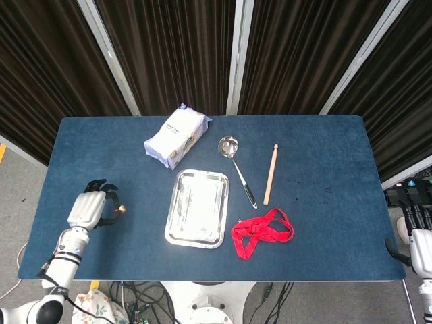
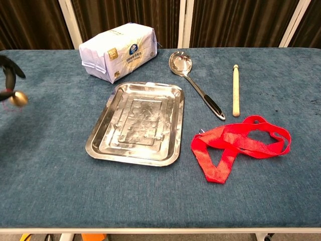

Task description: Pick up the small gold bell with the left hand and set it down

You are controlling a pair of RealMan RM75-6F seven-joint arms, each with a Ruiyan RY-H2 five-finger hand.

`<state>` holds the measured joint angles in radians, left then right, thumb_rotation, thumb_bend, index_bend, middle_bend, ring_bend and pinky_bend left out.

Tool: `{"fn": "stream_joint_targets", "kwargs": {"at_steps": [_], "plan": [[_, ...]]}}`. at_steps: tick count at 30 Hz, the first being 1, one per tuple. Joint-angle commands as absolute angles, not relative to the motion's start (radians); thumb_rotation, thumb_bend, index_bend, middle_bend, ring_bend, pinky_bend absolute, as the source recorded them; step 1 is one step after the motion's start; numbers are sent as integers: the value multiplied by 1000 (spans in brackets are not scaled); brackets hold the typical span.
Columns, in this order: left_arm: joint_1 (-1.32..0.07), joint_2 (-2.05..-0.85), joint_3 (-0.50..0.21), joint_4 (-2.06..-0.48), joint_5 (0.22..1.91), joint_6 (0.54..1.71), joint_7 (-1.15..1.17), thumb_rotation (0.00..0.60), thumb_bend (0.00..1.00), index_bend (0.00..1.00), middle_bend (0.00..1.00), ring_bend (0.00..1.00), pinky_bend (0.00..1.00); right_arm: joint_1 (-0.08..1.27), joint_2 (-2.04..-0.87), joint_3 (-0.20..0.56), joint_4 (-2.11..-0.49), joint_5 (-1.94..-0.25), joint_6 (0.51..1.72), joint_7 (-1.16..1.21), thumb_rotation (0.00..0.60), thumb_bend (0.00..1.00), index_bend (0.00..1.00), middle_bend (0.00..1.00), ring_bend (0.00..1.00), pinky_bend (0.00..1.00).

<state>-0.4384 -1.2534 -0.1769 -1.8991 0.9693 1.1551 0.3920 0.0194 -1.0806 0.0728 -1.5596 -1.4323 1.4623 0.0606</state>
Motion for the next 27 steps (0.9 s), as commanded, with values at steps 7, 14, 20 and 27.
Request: {"fn": "stream_joint_targets", "kwargs": {"at_steps": [7,14,20,27], "plan": [[-513,-1433,-186,-1609,973,1126,428,600,473,625,226,73,56,15,-1074,72,-1574,-1439,1475,48,600,228,0,0,0,0],[-553,-1475,-190,-1499,903,1011,386,600,473,626,226,73,55,18,-1074,71,-1581,-1436,1470,38,600,227,0,0,0,0],[-572,-1495,-186,-1452,888,978,372,600,473,628,226,73,52,21,-1077,71,-1580,-1432,1462,33,600,228,0,0,0,0],[-577,-1503,-184,-1433,878,968,353,600,460,580,220,68,52,22,-1080,70,-1573,-1428,1457,38,600,228,0,0,0,0]]}}
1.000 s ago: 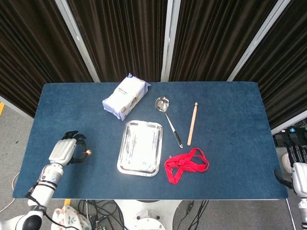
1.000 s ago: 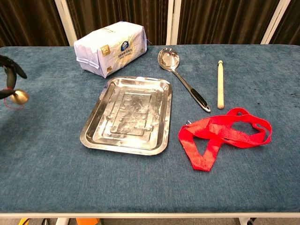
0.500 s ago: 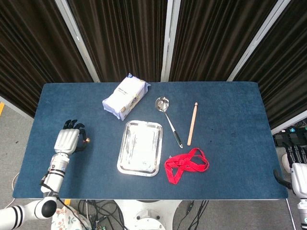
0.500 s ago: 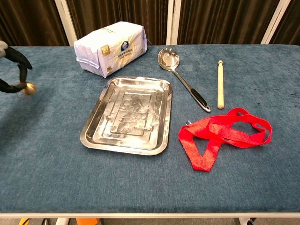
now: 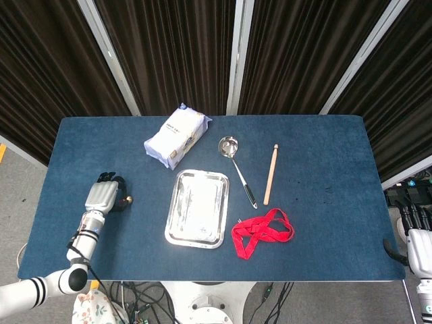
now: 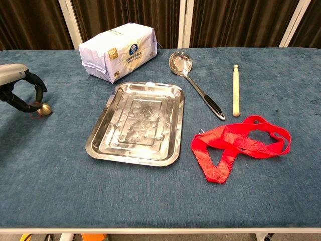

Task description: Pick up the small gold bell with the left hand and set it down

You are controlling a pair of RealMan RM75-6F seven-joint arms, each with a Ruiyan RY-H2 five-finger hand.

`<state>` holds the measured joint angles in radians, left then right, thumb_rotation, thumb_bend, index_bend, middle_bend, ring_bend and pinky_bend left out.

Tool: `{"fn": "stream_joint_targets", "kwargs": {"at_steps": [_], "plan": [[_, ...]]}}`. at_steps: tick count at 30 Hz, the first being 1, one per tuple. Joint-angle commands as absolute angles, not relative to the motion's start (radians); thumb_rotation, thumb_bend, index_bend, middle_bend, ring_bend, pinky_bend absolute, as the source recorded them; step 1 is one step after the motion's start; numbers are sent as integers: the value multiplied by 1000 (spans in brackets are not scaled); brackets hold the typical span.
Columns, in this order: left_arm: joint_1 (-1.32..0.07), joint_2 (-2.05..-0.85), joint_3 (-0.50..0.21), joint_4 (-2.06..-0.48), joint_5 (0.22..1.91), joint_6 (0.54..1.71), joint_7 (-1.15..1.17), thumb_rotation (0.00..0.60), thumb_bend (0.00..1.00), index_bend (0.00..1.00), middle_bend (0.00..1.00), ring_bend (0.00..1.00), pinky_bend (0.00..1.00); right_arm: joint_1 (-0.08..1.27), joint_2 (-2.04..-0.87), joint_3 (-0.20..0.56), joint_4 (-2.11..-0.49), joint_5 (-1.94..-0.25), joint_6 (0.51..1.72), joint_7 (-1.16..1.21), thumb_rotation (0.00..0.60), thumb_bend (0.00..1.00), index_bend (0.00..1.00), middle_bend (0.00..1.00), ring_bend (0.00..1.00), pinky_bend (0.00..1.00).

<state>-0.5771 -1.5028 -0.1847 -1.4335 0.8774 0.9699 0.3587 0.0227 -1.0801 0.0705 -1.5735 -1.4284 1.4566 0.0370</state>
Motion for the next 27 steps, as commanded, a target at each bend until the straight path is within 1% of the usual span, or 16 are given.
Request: {"fn": "stream_joint_targets", "kwargs": {"at_steps": [1,5,7,8,12,15,17,18,21,25,27], "plan": [[-578,-1500,-182,-1436,880,964,348,600,439,522,207,62,50,22,-1081,71,-1572,-1428,1457,39,600,228,0,0,0,0],[-575,-1489,-177,-1443,907,955,313,600,327,233,157,42,46,22,-1082,70,-1570,-1429,1458,40,600,228,0,0,0,0],[-573,-1486,-177,-1439,924,957,293,600,302,131,142,36,45,21,-1082,69,-1569,-1429,1458,41,600,229,0,0,0,0],[-572,-1484,-176,-1439,930,957,285,600,298,113,138,34,45,21,-1082,69,-1570,-1430,1458,40,600,229,0,0,0,0],[-552,-1456,-178,-1478,969,999,253,600,284,97,128,28,44,18,-1079,69,-1575,-1436,1469,39,600,228,0,0,0,0],[-491,-1412,-165,-1551,1073,1142,224,600,276,97,125,24,44,9,-1078,64,-1581,-1450,1490,36,600,229,0,0,0,0],[-422,-1385,-130,-1582,1204,1288,171,600,265,97,123,23,44,1,-1083,58,-1578,-1458,1502,35,600,229,0,0,0,0],[-377,-1375,-98,-1577,1293,1374,122,600,262,97,121,24,46,-4,-1091,53,-1572,-1462,1507,37,600,228,0,0,0,0],[-262,-1375,-6,-1511,1451,1560,49,600,244,97,117,23,50,-16,-1113,41,-1552,-1470,1515,63,600,228,0,0,0,0],[-146,-1378,87,-1436,1535,1685,60,600,218,96,112,23,50,-29,-1136,28,-1526,-1488,1530,100,600,228,0,0,0,0],[-109,-1385,111,-1403,1552,1716,73,600,208,97,112,24,50,-37,-1146,26,-1515,-1494,1543,102,600,227,0,0,0,0]]}}
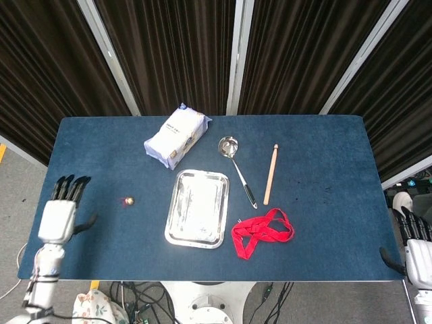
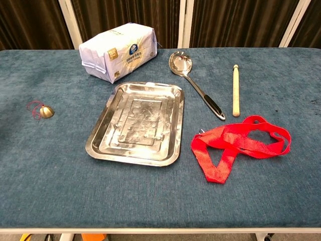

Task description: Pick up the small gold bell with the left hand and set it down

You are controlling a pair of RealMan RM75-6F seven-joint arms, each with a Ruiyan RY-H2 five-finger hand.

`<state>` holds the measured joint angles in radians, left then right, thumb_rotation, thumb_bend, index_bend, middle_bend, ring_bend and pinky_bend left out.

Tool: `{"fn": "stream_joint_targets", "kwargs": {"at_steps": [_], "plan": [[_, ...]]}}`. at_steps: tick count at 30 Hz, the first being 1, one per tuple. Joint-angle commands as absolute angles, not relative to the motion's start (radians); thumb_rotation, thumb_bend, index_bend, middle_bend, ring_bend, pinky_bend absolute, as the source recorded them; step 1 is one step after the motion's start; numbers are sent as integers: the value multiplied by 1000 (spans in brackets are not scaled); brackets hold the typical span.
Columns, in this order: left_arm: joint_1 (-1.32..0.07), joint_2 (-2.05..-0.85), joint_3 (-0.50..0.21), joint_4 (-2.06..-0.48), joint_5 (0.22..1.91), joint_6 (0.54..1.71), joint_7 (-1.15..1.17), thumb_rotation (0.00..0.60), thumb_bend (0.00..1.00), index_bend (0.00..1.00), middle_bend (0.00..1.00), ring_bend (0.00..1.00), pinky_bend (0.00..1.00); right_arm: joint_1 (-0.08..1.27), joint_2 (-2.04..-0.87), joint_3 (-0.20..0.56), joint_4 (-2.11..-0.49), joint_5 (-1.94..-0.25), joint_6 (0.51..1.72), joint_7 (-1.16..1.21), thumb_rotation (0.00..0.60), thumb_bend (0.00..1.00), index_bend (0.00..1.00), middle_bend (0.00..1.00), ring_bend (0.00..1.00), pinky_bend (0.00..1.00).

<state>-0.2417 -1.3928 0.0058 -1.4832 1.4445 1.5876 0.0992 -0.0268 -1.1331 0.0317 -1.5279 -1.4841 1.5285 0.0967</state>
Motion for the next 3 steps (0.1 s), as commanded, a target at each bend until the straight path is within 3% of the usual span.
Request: {"fn": "stream_joint_targets", "kwargs": {"at_steps": [1,3], "plan": [[-88,-1392,115,-1388,1552,1730,74,600,205,97,112,24,50,-41,-1153,24,-1510,-1501,1553,106,600,227,0,0,0,0],[-67,-1400,113,-1377,1549,1742,58,600,204,97,112,24,50,-46,-1162,21,-1502,-1513,1566,109,600,227,0,0,0,0]]}}
